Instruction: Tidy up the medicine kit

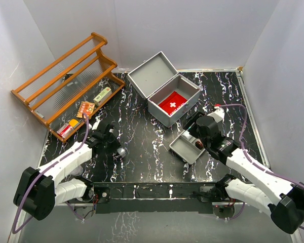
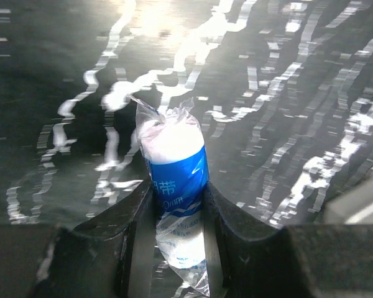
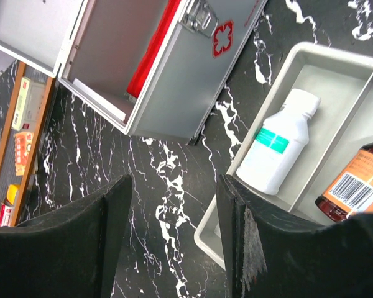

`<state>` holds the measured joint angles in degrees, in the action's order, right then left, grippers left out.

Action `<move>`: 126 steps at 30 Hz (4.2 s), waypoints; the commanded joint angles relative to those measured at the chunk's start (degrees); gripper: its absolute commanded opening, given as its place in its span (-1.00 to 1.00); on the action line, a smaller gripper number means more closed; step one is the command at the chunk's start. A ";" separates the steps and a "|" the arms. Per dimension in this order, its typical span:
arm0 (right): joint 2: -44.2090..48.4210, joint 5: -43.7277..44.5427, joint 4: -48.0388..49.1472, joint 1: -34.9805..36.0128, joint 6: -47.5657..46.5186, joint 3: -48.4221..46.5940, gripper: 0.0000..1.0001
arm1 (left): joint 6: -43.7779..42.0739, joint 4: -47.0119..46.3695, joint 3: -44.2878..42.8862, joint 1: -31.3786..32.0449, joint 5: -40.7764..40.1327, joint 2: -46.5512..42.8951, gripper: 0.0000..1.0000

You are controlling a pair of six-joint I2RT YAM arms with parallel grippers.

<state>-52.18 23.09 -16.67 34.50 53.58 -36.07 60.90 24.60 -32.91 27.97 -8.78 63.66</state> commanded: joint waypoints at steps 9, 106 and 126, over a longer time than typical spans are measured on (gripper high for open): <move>5.14 9.66 -3.44 0.27 -1.59 -4.87 0.09 | 16.91 -21.84 -10.04 16.21 5.30 12.37 -0.43; -25.04 7.00 -18.07 -3.76 4.49 -10.97 -0.44 | -38.38 -10.90 -18.03 14.74 -12.27 -3.68 0.49; -31.20 5.34 -13.19 -4.05 5.45 -7.89 -0.46 | -37.24 -12.56 -17.03 14.64 -12.58 -2.13 0.54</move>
<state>-83.29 28.29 -33.98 30.63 57.95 -44.77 23.64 13.30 -49.80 42.85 -20.40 61.10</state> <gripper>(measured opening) 0.270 0.771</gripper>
